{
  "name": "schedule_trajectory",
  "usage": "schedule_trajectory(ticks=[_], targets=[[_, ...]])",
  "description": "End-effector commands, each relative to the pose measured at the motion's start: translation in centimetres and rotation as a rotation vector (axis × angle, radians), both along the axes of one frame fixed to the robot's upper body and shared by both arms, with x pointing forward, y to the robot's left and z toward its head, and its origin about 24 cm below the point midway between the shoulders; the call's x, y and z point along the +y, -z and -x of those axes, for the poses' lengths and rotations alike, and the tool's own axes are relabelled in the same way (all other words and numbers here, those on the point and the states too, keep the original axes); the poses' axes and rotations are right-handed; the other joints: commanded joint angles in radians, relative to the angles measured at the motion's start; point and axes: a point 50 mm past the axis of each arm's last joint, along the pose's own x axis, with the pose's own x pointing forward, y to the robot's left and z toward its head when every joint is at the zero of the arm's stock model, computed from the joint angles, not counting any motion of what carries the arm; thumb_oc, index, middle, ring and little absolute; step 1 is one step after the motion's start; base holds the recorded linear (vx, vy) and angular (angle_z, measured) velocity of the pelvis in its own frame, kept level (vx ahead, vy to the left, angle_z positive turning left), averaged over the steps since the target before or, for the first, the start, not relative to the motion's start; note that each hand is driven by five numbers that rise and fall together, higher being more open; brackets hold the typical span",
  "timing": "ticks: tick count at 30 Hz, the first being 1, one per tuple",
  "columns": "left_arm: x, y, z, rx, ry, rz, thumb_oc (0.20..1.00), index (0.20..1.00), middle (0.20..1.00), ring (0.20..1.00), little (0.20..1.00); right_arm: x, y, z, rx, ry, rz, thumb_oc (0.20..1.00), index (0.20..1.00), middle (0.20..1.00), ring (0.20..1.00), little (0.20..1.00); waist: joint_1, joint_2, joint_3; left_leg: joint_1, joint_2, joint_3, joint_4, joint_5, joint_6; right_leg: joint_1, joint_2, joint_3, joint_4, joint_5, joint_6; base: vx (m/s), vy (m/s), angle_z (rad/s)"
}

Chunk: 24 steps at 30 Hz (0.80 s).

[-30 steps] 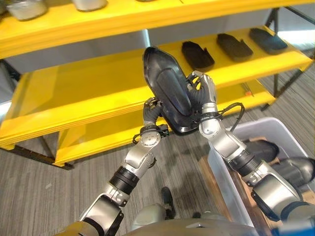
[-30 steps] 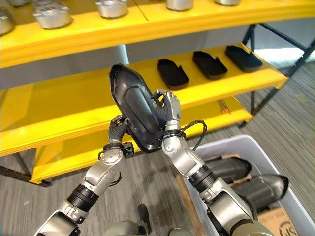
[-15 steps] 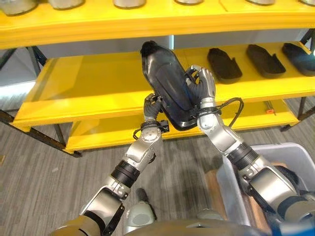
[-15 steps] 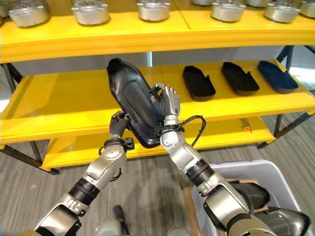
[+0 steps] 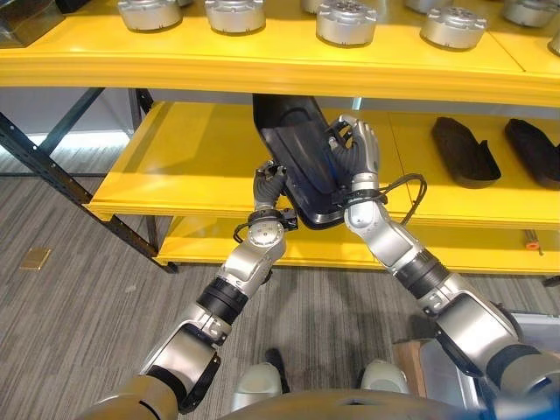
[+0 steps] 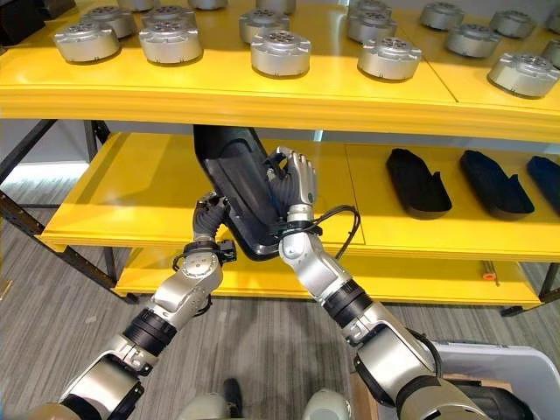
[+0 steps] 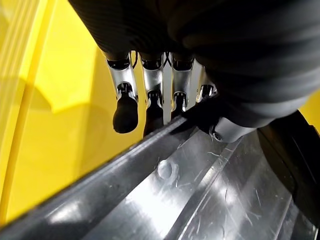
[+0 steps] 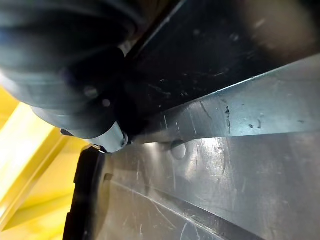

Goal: Move parts from the plastic box to the shelf.

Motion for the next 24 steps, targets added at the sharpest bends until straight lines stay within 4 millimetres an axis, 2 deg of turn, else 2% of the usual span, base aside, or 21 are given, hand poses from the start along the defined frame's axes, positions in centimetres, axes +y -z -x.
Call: schedule_trajectory(ticks=[1,2,4,5,7,8,9,13,15,18,22,23,24], targets=[[-5.5,-5.5,-0.4,-0.211,0.172,0.045,0.200,0.200,0.200,0.200,0.200,5.4,-1.6,1.9,-0.058,-0.259,-0.034,0.200,0.200,0.200,0.200,0.200,-0.005,-0.004,-0.022,0.015,-0.009,-0.023,-0.027,-0.034,-0.026,0.080,0.082,-0.069,-0.400,0.069,-0.002,0.14,-0.238,-0.03],[-5.5,-5.6,-0.3,-0.209,0.170,0.038,0.200,0.200,0.200,0.200,0.200,5.4,-1.6,1.9,-0.045,-0.263,-0.041,0.200,0.200,0.200,0.200,0.200,-0.008,-0.012,-0.019,0.021,-0.007,-0.010,-0.020,-0.050,-0.024,0.068,0.047,-0.050,-0.440,0.125,0.020,0.12,-0.227,-0.02],[-5.6,-5.7,-0.2,-0.209,0.179,0.019,0.200,0.200,0.200,0.200,0.200,5.4,-1.6,1.9,-0.037,-0.264,-0.052,0.200,0.200,0.200,0.200,0.200,-0.011,-0.021,-0.009,0.032,0.008,0.010,-0.009,-0.072,-0.025,0.041,0.001,-0.030,-0.459,0.186,0.043,0.17,-0.338,0.04],[-5.6,-5.7,0.0,-0.211,0.193,0.005,0.200,0.200,0.200,0.200,0.200,5.1,-1.4,1.9,-0.016,-0.251,-0.072,0.200,0.200,0.200,0.200,0.200,-0.018,-0.029,0.001,0.041,0.026,0.020,0.002,-0.084,-0.029,0.030,-0.014,-0.005,-0.472,0.199,0.059,0.28,-0.534,0.12],[-5.7,-5.7,0.1,-0.196,0.217,-0.008,0.200,0.200,0.200,0.200,0.200,4.5,-1.1,1.8,-0.006,-0.235,-0.087,0.200,0.200,0.200,0.200,0.200,-0.026,-0.039,0.001,0.037,0.041,0.014,0.025,-0.087,-0.037,0.051,-0.002,0.024,-0.503,0.199,0.064,0.29,-0.489,0.63],[-5.6,-5.6,0.3,-0.190,0.217,-0.011,0.200,0.200,0.200,0.200,0.200,4.4,-0.9,1.9,0.000,-0.240,-0.090,0.200,0.200,0.200,0.200,0.200,-0.025,-0.042,0.001,0.034,0.051,0.024,0.039,-0.088,-0.046,0.067,0.007,0.010,-0.510,0.188,0.057,0.33,-0.553,0.99],[-5.1,-5.4,0.7,-0.182,0.197,-0.007,0.200,0.200,0.200,0.200,0.200,4.5,-1.1,1.9,0.008,-0.260,-0.084,0.200,0.200,0.200,0.200,0.200,-0.012,-0.047,-0.005,0.027,0.069,0.051,0.063,-0.088,-0.073,0.108,0.031,-0.032,-0.531,0.159,0.031,0.29,-0.492,0.82],[-4.5,-5.2,1.1,-0.181,0.180,-0.001,0.200,0.200,0.200,0.200,0.200,4.6,-1.5,1.9,0.008,-0.270,-0.065,0.200,0.200,0.200,0.200,0.200,-0.003,-0.046,-0.013,0.017,0.098,0.077,0.083,-0.081,-0.100,0.134,0.058,-0.065,-0.534,0.122,0.004,0.14,-0.286,0.19],[-3.7,-4.9,1.3,-0.178,0.179,0.010,0.200,0.200,0.200,0.200,0.200,4.4,-1.7,1.5,0.014,-0.269,-0.042,0.200,0.200,0.200,0.200,0.200,0.003,-0.043,-0.023,0.012,0.148,0.117,0.128,-0.084,-0.132,0.171,0.091,-0.106,-0.533,0.067,-0.032,0.19,-0.369,-0.04],[-3.8,-4.8,1.2,-0.176,0.200,0.012,0.200,0.200,0.200,0.200,0.200,3.7,-1.9,0.8,0.012,-0.247,-0.029,0.200,0.200,0.200,0.200,0.200,-0.003,-0.047,-0.021,-0.010,0.186,0.183,0.188,-0.069,-0.145,0.205,0.120,-0.127,-0.554,0.055,-0.063,0.10,-0.239,0.23],[-4.1,-4.9,1.0,-0.184,0.214,0.008,0.200,0.200,0.200,0.200,0.200,3.8,-2.2,0.2,0.001,-0.226,-0.035,0.200,0.200,0.200,0.200,0.200,0.013,-0.036,0.001,-0.077,0.205,0.148,0.232,-0.034,-0.157,0.228,0.153,-0.130,-0.558,0.034,-0.086,0.05,-0.104,0.28],[-3.9,-4.8,0.9,-0.187,0.218,0.001,0.200,0.200,0.200,0.200,0.200,4.0,-2.8,-0.2,0.005,-0.218,-0.048,0.200,0.200,0.200,0.200,0.200,0.026,-0.025,0.004,-0.063,0.216,0.133,0.160,0.001,-0.161,0.228,0.149,-0.153,-0.555,0.032,-0.091,0.06,0.065,0.10],[-3.9,-4.8,0.9,-0.185,0.220,0.001,0.200,0.200,0.200,0.200,0.200,4.1,-2.9,-0.3,0.010,-0.216,-0.050,0.200,0.200,0.200,0.200,0.200,0.027,-0.022,0.001,-0.060,0.224,0.126,0.145,0.024,-0.170,0.228,0.150,-0.155,-0.557,0.033,-0.092,0.08,0.090,0.00]])
